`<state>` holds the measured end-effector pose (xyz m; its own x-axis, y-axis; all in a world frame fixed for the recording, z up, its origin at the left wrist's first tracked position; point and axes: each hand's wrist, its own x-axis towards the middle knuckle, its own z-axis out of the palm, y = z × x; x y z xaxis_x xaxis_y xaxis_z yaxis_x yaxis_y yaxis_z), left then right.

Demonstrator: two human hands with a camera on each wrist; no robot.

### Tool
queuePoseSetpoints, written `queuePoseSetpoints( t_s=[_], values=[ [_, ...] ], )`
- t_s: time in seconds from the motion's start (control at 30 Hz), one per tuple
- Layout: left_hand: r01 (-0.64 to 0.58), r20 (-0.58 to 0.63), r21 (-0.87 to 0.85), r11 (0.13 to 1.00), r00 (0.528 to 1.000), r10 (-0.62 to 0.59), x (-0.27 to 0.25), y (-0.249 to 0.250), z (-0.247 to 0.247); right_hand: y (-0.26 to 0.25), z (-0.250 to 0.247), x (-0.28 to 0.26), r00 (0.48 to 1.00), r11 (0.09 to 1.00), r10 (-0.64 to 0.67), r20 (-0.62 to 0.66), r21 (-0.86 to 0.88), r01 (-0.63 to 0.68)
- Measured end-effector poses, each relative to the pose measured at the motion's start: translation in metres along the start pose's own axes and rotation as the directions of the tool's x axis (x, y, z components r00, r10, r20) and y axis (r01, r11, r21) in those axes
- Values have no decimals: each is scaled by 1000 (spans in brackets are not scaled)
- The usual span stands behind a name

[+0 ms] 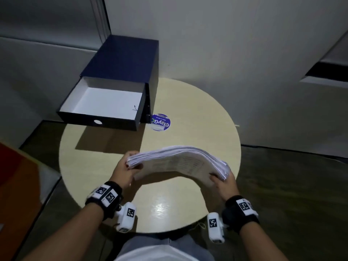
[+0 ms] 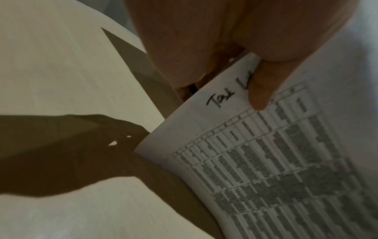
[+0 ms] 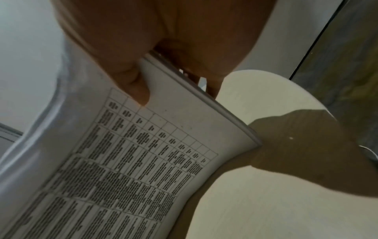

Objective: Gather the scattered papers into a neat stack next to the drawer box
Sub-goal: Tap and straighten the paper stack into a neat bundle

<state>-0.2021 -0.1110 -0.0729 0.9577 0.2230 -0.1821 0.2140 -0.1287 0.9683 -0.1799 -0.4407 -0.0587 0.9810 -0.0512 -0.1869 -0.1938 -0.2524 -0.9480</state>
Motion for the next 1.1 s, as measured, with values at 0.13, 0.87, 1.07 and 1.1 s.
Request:
queuePoseSetpoints(
  t_s=[0.13, 0.87, 1.07, 1.1],
  values=[
    [5, -62, 55, 998, 998, -2, 0, -5, 7, 1, 7, 5, 995, 1000, 14, -102, 17, -12],
    [-66, -75, -118, 991, 996, 57, 15, 15, 2, -5, 14, 6, 994, 989, -27, -104, 143, 42],
    [-140, -40, -204, 969, 990, 135, 12, 18, -11, -1, 14, 7, 989, 981, -55, -136, 176, 79],
    [-156, -35, -225, 962, 988, 152, 12, 18, -13, -3, 15, 7, 985, 978, -72, -159, 185, 101]
  ],
)
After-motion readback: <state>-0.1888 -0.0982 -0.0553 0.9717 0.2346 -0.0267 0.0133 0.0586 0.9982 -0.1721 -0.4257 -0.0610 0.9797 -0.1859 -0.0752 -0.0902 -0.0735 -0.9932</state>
